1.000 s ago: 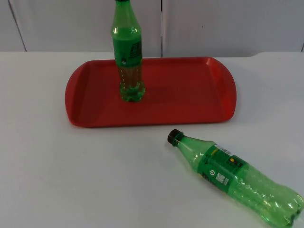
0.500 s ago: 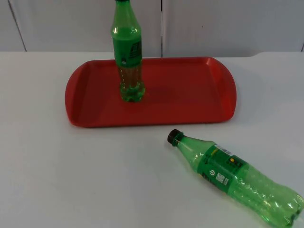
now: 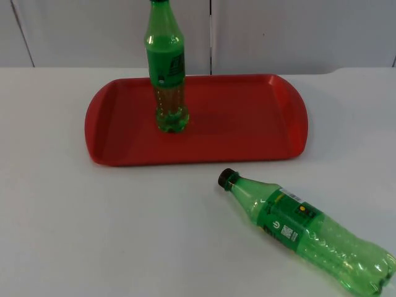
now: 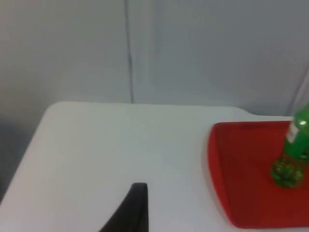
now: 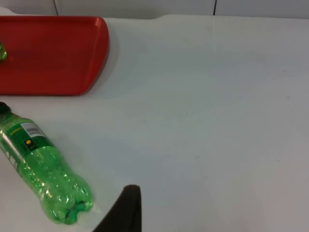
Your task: Place the bottle upright on the tray.
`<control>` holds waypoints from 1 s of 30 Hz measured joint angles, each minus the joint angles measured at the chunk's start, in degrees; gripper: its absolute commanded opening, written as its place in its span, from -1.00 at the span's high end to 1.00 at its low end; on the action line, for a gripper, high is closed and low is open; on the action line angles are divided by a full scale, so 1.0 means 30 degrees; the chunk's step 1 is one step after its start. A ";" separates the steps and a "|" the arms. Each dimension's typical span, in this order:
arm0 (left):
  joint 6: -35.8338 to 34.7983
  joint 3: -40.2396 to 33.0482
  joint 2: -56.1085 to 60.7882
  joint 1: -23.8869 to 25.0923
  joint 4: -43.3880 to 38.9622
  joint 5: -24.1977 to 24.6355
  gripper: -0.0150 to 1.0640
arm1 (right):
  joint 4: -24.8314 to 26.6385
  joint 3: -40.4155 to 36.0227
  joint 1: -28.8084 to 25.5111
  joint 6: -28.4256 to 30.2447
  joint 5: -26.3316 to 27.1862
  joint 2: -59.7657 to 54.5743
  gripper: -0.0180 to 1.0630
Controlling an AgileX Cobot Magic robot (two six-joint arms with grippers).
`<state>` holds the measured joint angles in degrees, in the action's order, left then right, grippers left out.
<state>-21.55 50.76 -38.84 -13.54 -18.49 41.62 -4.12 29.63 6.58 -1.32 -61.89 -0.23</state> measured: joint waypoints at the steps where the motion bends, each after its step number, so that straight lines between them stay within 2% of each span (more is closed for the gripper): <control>1: 0.0418 0.0000 0.0192 -0.0218 0.0482 0.0000 -0.97 | 0.0000 0.0000 0.0000 0.0000 0.0000 0.0000 -0.96; 2: 0.0418 0.0000 0.0192 -0.0218 0.0482 0.0000 -0.97 | 0.0000 0.0000 0.0000 0.0000 0.0000 0.0000 -0.96; 7: 0.3847 0.0000 0.1393 -0.0509 0.3621 0.0190 -0.97 | 0.0000 0.0000 0.0000 0.0000 0.0000 0.0000 -0.96; 11: 0.5519 0.0000 0.2111 -0.0509 0.4865 0.0344 -0.97 | 0.0000 0.0000 0.0000 0.0000 0.0000 0.0000 -0.96; 14: 0.5833 -0.0071 0.2625 -0.0509 0.5184 0.0383 -0.97 | 0.0000 0.0000 0.0000 0.0000 0.0000 0.0000 -0.96; 24: 0.6053 -0.3638 0.6325 -0.0509 0.5992 0.0520 -0.97 | 0.0000 0.0000 0.0000 0.0000 0.0000 0.0000 -0.96; 30: 0.6053 -0.4887 0.8784 -0.0509 0.6381 0.1606 -0.97 | 0.0000 0.0000 0.0000 0.0000 0.0000 0.0000 -0.96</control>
<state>-3.39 36.10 -12.49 -15.07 0.65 46.44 -4.12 29.63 6.58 -1.32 -61.89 -0.23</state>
